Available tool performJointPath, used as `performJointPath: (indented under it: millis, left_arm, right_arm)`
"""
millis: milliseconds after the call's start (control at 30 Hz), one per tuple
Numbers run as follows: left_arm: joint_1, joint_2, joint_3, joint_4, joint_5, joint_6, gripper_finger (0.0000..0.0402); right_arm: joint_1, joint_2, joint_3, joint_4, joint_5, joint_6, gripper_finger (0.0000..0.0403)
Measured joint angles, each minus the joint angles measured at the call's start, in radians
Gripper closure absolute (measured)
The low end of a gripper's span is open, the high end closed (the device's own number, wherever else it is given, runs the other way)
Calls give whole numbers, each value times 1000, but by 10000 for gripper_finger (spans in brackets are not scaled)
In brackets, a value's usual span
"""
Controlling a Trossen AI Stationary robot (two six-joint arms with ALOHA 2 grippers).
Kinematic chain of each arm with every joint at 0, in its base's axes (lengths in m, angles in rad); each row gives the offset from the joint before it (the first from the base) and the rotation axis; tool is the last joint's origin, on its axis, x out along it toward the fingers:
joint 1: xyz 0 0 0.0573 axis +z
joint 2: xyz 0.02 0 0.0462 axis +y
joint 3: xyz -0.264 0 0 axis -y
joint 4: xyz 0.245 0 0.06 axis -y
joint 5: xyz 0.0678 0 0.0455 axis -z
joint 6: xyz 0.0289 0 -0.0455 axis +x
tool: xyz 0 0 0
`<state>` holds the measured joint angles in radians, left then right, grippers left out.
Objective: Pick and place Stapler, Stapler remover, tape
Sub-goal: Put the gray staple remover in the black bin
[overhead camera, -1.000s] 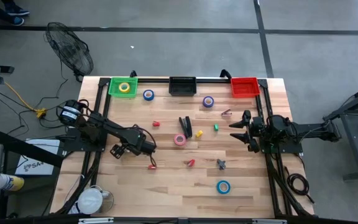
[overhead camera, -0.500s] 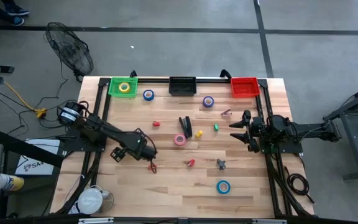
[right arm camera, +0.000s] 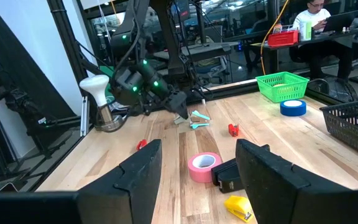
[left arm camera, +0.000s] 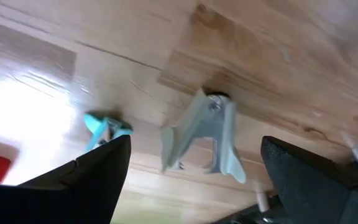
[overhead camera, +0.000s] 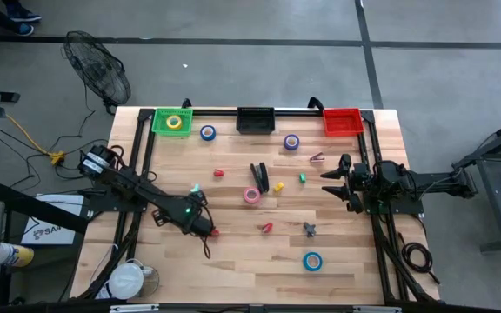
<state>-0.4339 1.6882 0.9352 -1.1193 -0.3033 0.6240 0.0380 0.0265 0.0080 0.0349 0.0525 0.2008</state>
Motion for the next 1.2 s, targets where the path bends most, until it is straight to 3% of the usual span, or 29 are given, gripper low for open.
performJointPath:
  millis: [433,800,933,1200]
  left_arm:
    - [0,0,-78,62,2,240,46]
    - [0,-4,-111,113,-14,263,48]
    - [0,-3,-112,120,-14,264,70]
    - [2,-2,-113,132,-17,263,150]
  right_arm:
    - [0,0,0,0,0,0,205]
    - [0,0,0,0,0,0,205]
    - [0,0,0,0,0,0,206]
    - [0,0,0,0,0,0,206]
